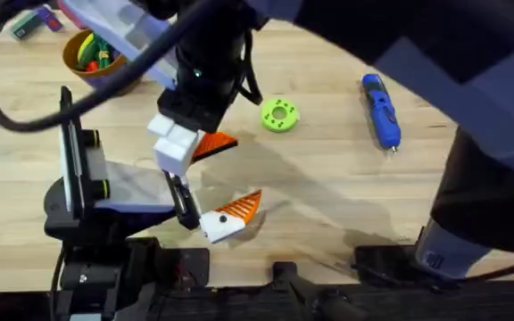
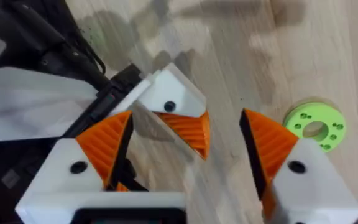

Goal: Pick up the gripper from the table and insert it into the empty holder that is missing its gripper. Then pick up a screw, insert it into the mounting hole, and use the screwdriver to tighten it. Finally, clean up the table by picking up the vegetable and placing it into the bucket.

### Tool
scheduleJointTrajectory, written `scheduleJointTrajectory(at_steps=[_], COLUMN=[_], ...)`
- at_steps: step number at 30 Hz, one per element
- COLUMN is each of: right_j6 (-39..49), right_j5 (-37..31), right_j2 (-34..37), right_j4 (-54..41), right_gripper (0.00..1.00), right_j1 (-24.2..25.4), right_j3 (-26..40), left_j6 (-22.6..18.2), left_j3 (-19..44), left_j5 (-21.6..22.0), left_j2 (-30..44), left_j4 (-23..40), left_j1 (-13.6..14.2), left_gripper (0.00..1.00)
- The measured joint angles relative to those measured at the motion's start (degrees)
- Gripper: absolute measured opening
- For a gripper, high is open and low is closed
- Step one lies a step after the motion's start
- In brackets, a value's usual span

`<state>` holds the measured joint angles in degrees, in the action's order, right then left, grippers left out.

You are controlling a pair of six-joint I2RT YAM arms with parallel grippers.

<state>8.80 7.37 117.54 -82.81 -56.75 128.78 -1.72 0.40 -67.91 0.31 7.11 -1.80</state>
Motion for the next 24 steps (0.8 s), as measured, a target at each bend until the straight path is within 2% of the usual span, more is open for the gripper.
scheduleJointTrajectory(at_steps=[10, 16, 19, 24], right_j6=[-6.5, -7.8, -9.4, -11.7], right_j5=[0.6, 0.2, -2.0, -4.4], right_j2=[-5.2, -5.9, -7.7, -15.8], right_j4=[-0.1, -0.2, 0.9, 5.9], right_gripper=[0.995, 0.994, 0.993, 0.994], right_j1=[5.1, 6.4, 6.7, 7.2], right_j3=[0.0, -0.2, -3.1, -13.4], left_j6=[0.0, 0.0, 0.0, 0.0], left_j3=[0.0, 0.0, 0.0, 0.0], left_j5=[0.0, 0.0, 0.0, 0.0], left_j2=[0.0, 0.0, 0.0, 0.0], left_j4=[0.0, 0.0, 0.0, 0.0], left_j1=[0.0, 0.0, 0.0, 0.0], left_gripper=[0.986, 0.985, 0.985, 0.985])
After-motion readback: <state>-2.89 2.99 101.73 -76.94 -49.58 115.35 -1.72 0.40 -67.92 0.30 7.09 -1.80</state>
